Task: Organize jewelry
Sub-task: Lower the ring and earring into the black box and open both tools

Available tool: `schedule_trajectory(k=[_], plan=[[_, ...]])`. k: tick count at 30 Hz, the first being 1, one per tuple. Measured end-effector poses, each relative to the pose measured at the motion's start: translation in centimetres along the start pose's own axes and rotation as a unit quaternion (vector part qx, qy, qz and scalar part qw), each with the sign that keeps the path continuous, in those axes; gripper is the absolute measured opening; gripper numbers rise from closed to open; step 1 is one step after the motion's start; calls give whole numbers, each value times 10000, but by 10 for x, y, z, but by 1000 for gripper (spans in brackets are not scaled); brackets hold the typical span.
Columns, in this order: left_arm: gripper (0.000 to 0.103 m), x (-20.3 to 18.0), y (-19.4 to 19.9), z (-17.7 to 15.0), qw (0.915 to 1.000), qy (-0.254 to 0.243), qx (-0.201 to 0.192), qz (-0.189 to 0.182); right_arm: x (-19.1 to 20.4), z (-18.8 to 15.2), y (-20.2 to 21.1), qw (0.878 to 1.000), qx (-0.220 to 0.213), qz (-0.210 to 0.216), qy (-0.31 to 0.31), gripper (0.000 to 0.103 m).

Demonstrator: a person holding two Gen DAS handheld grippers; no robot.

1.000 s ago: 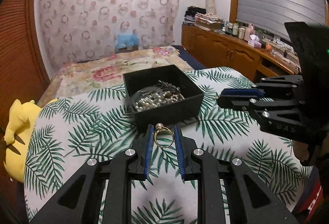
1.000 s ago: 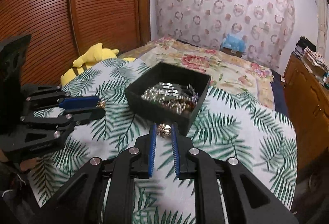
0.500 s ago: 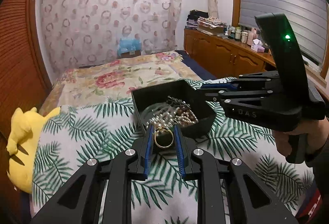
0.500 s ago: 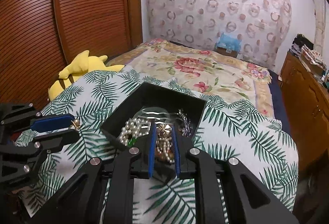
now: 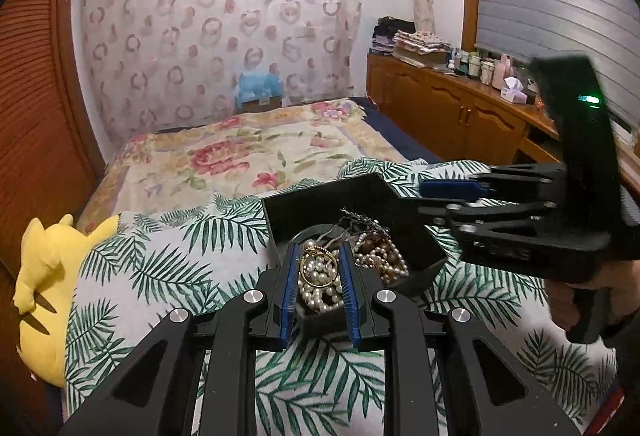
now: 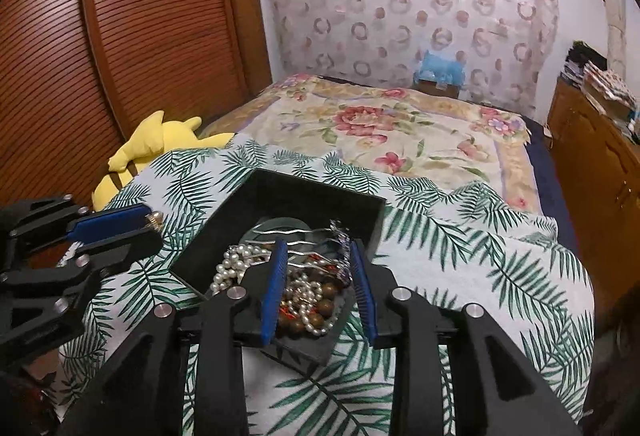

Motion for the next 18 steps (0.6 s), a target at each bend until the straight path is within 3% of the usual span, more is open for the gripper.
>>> schedule_trajectory(k=[18], plan=[[19, -7, -61, 19, 9990, 105, 282, 329, -21, -36, 30, 9997, -120, -103, -161, 35]])
Point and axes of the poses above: each gripper's, at about its wrist camera, not at the fingertips, and y roughly against the way its jaws point, x to its left, z to its top, the point moved 4 cm from there along -y, roughly the way its jaws point, and after that the axes turned 9 degrees about z, right-handed, at the moved point
